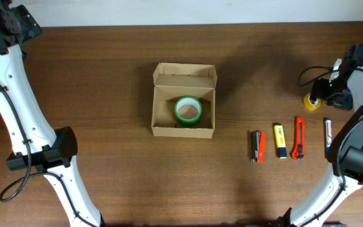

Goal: Pack container
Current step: 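Move the right gripper to the clear yellow tape roll, then grasp the clear yellow tape roll with the right gripper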

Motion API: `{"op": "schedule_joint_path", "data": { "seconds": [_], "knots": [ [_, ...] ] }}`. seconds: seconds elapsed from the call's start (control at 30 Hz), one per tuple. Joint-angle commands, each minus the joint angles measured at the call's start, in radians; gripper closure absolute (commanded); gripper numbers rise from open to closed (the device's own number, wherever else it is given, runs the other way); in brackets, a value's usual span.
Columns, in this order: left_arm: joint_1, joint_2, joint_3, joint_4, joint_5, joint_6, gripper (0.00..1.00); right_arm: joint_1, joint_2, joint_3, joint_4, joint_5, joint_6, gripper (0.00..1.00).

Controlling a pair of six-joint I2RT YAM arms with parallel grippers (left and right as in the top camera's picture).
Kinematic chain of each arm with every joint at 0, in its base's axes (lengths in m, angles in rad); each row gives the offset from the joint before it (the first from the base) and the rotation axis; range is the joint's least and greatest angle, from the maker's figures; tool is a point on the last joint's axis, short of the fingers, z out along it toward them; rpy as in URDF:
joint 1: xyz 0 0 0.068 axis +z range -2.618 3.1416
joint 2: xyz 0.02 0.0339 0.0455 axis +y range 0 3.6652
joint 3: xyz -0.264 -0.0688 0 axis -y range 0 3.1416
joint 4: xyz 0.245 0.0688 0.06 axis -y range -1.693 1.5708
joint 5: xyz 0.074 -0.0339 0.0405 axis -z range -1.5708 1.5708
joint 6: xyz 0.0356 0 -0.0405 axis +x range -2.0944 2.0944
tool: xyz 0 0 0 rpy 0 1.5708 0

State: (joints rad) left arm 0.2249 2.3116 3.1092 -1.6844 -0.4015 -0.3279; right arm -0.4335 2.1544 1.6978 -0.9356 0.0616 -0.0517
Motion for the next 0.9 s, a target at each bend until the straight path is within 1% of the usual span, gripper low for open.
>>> {"op": "schedule_joint_path", "data": {
  "seconds": [0.0,0.2,0.53,0.87],
  "knots": [
    [0.005,-0.023,0.011,-0.002,-0.014,0.016,0.00,-0.017,0.030,-0.005,0.009,-0.005,0.012,0.22],
    [0.005,-0.023,0.011,-0.002,-0.014,0.016,0.00,-0.032,0.059,-0.005,0.009,-0.005,0.012,0.22],
    [0.005,-0.023,0.011,-0.002,-0.014,0.016,0.00,-0.032,0.060,-0.005,0.024,0.001,0.008,0.22],
    [0.005,-0.023,0.011,-0.002,-0.014,0.016,0.00,-0.032,0.069,-0.005,0.036,0.002,0.008,0.25]
  ]
}}
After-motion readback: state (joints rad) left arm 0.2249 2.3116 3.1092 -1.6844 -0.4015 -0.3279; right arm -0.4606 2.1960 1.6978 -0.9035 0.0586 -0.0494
